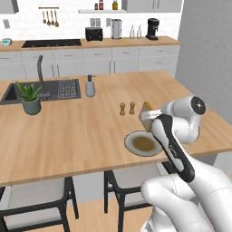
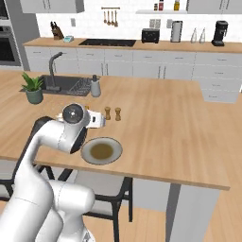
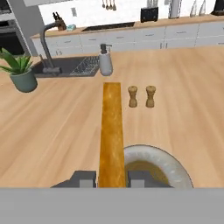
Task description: Start the toaster. Once the lever pops up, take the bread to the plate on the dining counter.
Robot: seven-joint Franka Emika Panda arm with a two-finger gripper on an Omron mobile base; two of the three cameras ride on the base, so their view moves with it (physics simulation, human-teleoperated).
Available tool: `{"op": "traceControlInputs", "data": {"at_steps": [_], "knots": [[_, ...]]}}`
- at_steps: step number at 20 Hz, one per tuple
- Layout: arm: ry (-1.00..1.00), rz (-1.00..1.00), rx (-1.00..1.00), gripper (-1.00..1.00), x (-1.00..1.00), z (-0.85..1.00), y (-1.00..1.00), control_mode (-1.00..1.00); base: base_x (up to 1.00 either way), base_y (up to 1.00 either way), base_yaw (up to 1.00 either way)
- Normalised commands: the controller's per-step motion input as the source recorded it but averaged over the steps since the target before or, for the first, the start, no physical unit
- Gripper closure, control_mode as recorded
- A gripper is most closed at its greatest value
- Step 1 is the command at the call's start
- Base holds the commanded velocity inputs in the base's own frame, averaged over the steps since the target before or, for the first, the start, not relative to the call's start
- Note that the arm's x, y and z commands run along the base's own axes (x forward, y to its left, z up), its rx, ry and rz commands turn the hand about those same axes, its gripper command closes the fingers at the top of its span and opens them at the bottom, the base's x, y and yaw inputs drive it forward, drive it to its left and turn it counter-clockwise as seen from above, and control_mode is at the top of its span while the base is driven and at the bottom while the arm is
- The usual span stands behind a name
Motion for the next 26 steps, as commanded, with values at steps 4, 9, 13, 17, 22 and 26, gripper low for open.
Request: {"op": "traceControlInputs", "data": {"at_steps": [4, 9, 13, 17, 22, 26], "knots": [[0.34, 0.31, 0.1, 1.0, 0.58, -0.72, -0.01, -1.0, 0.0, 0.0, 0.0], [0.19, 0.24, 0.07, 1.0, 0.31, -0.17, -0.11, -1.0, 0.0, 0.0, 0.0], [0.02, 0.16, 0.01, 1.0, 0.08, -0.04, -0.26, -1.0, 0.0, 0.0, 0.0], [0.06, 0.05, -0.01, 1.0, 0.15, -0.45, -0.14, -1.0, 0.0, 0.0, 0.0], [0.01, 0.02, -0.03, 1.0, 0.06, -0.4, 0.0, -1.0, 0.0, 0.0, 0.0], [0.03, 0.0, -0.02, 1.0, 0.03, -0.19, 0.0, -1.0, 0.0, 0.0, 0.0]]}}
